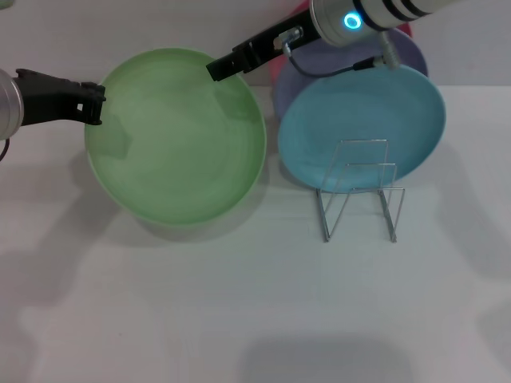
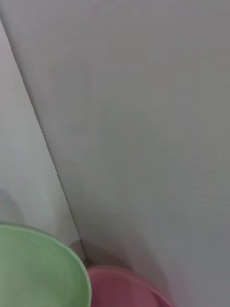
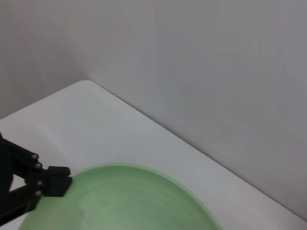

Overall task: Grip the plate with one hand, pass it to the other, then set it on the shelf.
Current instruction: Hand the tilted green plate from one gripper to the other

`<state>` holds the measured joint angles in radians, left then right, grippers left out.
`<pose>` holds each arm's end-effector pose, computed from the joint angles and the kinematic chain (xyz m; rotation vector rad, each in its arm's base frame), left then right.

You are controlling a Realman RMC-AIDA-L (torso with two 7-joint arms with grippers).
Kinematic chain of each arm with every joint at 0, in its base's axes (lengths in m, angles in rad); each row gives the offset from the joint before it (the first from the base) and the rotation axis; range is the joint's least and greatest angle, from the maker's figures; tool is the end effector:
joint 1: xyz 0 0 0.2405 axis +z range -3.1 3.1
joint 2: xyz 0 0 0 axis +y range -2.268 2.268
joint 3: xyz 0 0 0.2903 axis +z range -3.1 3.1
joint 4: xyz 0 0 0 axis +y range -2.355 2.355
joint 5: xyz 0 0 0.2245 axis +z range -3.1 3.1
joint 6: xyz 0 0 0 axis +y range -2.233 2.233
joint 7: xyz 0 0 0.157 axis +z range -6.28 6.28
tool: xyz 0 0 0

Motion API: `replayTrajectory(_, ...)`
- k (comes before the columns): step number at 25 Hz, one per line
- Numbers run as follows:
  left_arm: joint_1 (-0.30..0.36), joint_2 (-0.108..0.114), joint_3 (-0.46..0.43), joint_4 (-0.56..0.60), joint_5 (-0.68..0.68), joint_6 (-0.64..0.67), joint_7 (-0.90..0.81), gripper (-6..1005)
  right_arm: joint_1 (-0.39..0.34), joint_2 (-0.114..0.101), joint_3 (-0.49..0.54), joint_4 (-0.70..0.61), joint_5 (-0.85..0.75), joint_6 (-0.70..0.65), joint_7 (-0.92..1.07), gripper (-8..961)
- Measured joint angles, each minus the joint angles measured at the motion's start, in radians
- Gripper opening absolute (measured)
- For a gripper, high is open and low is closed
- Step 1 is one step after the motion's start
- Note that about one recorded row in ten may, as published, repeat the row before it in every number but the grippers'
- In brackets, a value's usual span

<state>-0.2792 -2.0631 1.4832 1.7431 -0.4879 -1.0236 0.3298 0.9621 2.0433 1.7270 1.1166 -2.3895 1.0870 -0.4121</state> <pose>-0.1947 0.3952 0.0426 -2.0867 -0.7864 -0.0971 0.0526 0.4863 -0.0452 -2.5230 0.7479 0.1093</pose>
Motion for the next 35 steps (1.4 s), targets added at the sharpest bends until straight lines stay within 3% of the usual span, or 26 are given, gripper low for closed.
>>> replayTrajectory(15,0.001,0.0,0.0,0.002,0.0,-0.002,0.0,30,0.017,0.015,-0.05,-0.116,-0.01,-0.136,-0.031,740)
replayTrajectory(28,0.0,0.0,0.004,0.004,-0.012,-0.005,0.0,30,0.026,0.019,-0.052,-0.165,-0.001,-0.169,-0.077,737)
replayTrajectory(35,0.0,0.001,0.003,0.004,-0.02,-0.005,0.001,30,0.029,0.025,-0.083,-0.179,0.006,-0.189,-0.129,482)
